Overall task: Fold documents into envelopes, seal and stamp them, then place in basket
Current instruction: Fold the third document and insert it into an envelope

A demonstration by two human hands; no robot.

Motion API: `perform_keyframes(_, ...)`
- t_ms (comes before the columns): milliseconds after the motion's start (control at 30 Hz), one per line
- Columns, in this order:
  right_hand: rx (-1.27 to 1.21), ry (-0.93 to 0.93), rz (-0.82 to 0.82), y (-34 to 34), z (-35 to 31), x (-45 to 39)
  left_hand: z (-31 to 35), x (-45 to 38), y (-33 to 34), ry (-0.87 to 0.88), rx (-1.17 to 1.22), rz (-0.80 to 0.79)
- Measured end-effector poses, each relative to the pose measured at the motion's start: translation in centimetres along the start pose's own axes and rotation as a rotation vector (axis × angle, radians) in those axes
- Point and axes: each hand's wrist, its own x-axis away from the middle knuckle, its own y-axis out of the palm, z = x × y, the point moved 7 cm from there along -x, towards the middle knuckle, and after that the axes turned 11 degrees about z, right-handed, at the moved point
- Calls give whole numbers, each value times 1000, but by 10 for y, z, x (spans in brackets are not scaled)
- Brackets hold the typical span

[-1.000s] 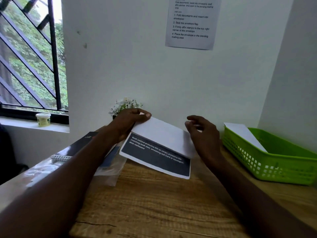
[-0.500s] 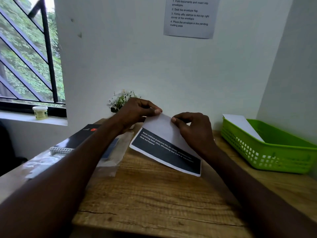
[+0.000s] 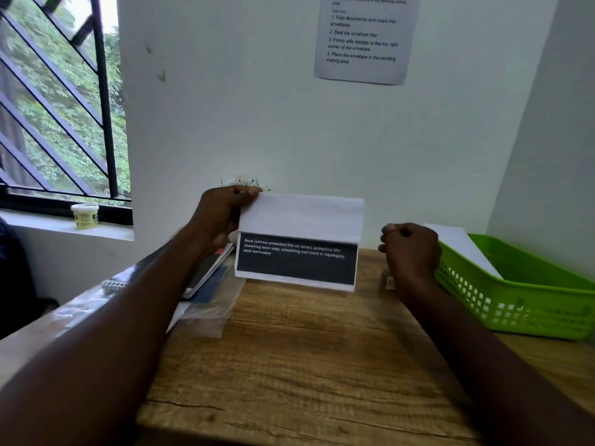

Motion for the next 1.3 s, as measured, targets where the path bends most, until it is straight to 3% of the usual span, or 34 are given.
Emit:
perform_keyframes(100, -223, 66, -45, 0, -9, 3, 3, 0, -9, -26, 104, 50)
perform_keyframes(167, -306, 81, -203, 11, -20, 14, 0, 2, -6, -41, 82, 45)
perform_keyframes(233, -298, 89, -362, 22, -23, 26, -4, 4, 3, -62, 75, 17)
perform_keyframes(333, -301, 119, -455, 31, -17, 37, -9, 9, 14, -76, 18, -12)
perform_keyframes(500, -381, 199, -390, 29, -6, 29, -15, 11, 23, -117, 11, -46)
perform_keyframes(767, -452, 358, -343, 29, 9, 22, -23, 1, 11, -221, 137, 66)
perform_keyframes(900, -471, 364, -325, 31, 13, 17, -22, 13, 26, -189, -216, -179)
perform_keyframes(1000, -499, 352, -303, 32, 15, 15, -26, 21, 38, -162, -296, -292)
perform_keyframes(1300, -454, 385, -377, 38, 18, 15, -30, 13, 29, -167, -182, -195)
